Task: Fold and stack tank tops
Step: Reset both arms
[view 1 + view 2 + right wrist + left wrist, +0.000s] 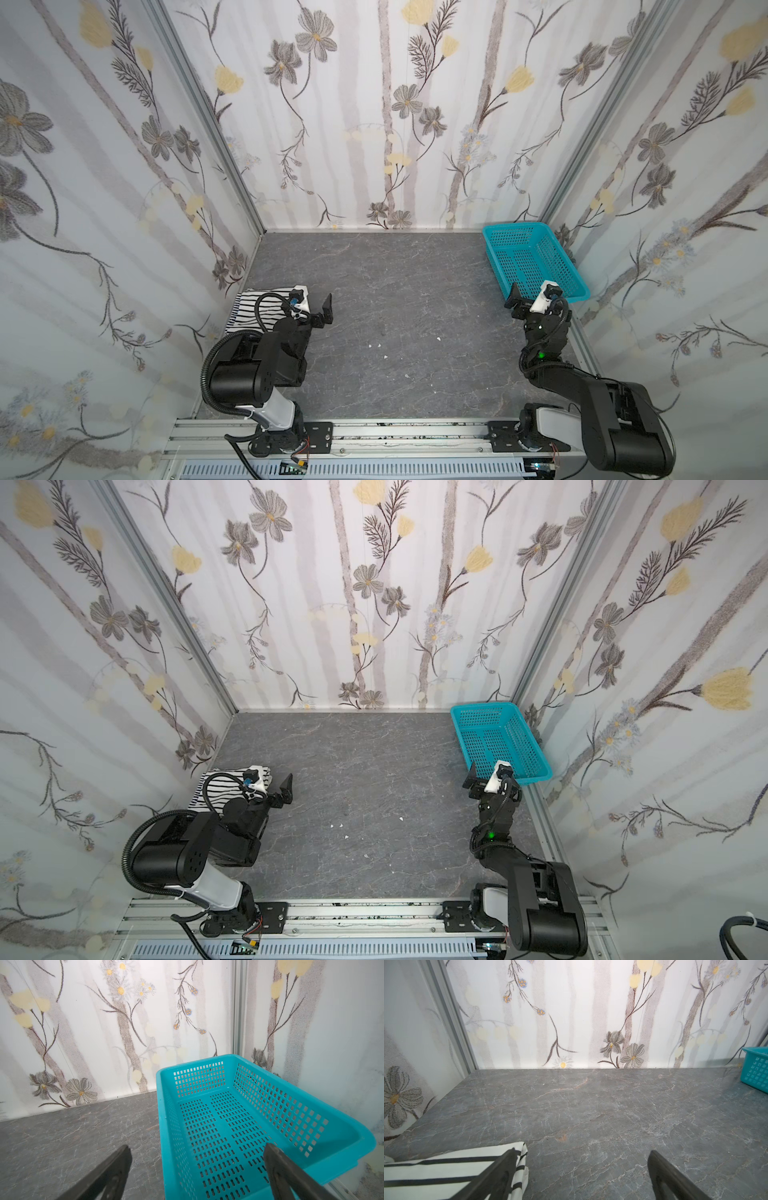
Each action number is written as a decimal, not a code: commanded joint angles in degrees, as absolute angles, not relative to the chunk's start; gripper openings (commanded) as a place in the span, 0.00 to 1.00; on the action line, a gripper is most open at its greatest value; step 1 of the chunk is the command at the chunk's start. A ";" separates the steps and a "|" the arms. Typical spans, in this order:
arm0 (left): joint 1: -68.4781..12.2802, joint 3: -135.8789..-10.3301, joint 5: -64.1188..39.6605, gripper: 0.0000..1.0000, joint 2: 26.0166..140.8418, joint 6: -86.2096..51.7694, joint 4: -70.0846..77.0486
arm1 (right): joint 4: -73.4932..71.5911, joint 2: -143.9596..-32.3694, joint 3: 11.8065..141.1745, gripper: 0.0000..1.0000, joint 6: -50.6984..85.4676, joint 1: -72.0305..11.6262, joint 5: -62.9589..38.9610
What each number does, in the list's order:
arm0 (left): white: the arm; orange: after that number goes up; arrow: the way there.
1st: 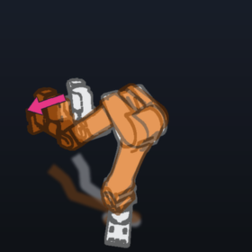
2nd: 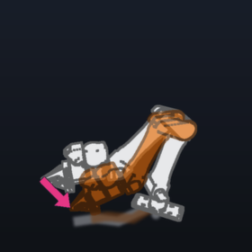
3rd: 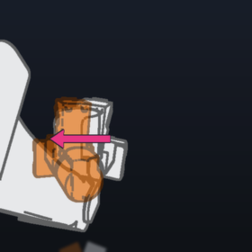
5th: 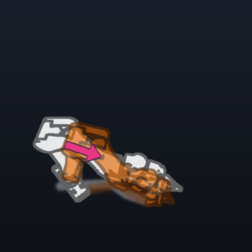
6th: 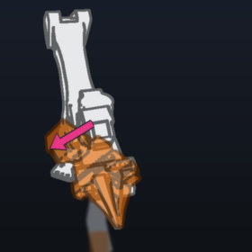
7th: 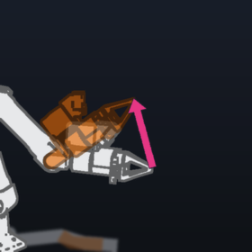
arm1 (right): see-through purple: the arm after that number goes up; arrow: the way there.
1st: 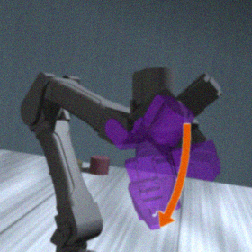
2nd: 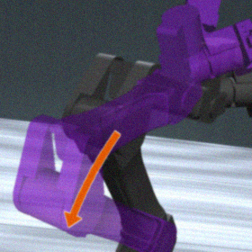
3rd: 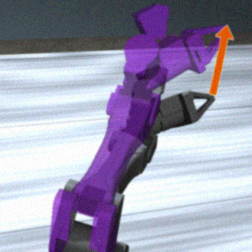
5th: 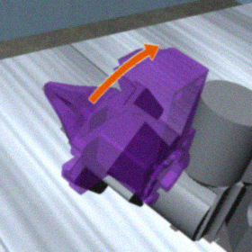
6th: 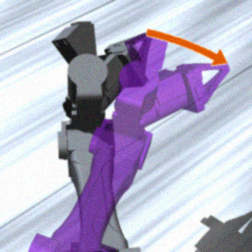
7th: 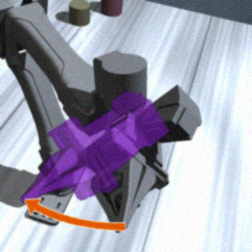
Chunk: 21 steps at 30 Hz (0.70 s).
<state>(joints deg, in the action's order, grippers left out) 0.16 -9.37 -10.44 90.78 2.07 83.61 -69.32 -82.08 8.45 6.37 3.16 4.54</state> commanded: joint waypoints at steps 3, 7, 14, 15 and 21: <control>1.18 -11.57 -12.11 1.00 91.10 -0.48 81.33 | -80.57 -85.50 7.69 1.00 5.20 2.20 1.78; 1.53 -12.82 -13.80 1.00 91.01 -0.35 78.74 | -76.75 -86.89 10.99 1.00 3.76 0.09 5.23; 1.42 -12.83 -11.78 1.00 90.94 -1.10 78.74 | -76.15 -86.40 10.97 1.00 3.27 -0.26 5.68; 1.46 -12.91 -10.03 1.00 90.97 -1.74 78.68 | -75.99 -86.47 11.08 1.00 3.13 -0.26 5.15; 1.46 -13.00 -9.26 1.00 91.07 -1.99 78.56 | -75.15 -86.57 11.60 1.00 2.45 -0.44 4.10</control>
